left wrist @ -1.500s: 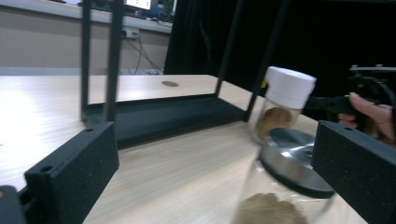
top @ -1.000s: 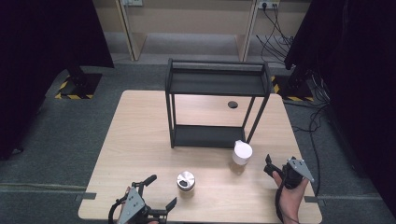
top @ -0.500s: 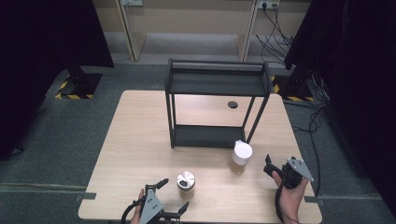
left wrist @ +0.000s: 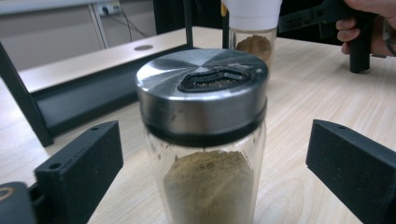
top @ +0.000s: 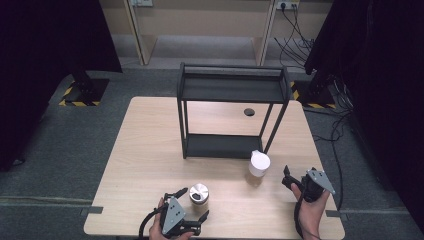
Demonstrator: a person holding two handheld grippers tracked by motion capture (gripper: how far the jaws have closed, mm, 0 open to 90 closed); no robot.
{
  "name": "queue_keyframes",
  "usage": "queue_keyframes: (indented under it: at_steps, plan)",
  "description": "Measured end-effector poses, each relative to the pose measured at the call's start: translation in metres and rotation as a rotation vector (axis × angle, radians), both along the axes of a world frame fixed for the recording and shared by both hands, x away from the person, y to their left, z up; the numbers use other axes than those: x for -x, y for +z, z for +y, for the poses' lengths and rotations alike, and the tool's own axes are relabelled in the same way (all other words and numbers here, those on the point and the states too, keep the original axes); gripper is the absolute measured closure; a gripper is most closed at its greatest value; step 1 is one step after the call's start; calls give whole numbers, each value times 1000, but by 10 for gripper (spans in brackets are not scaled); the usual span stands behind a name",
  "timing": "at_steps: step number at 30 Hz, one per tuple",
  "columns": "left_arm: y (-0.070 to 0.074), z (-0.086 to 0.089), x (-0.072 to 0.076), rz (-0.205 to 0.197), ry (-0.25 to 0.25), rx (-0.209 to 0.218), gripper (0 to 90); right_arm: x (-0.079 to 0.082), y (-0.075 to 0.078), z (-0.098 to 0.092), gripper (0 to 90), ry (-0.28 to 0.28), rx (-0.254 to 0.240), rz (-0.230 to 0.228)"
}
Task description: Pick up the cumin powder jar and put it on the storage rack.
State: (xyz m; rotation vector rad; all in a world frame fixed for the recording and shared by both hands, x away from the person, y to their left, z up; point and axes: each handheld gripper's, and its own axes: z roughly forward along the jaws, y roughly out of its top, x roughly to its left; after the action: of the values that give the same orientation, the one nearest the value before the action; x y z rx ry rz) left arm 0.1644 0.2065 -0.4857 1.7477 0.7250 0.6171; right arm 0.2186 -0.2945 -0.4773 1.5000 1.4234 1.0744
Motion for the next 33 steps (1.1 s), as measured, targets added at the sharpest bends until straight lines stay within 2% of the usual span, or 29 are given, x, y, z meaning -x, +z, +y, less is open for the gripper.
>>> queue_keyframes:
  at_steps: [2,5,13,19,21,33]
  plan:
    - [3,-5,-5,31,3,-6,47,0,0,0,20,0,2,-1]
    - [5,-8,-10,54,9,-11,72,0,0,0,20,-1,-1,-2]
    - [7,-13,-13,89,22,-25,208,0,0,1,20,0,6,-1]
    - [7,-13,-17,109,26,-24,267,0,0,0,20,-1,2,-1]
    - [7,-13,-17,110,30,-20,305,0,0,1,20,0,5,-1]
    - [6,-11,-16,103,28,-17,308,0,0,1,21,2,9,-1]
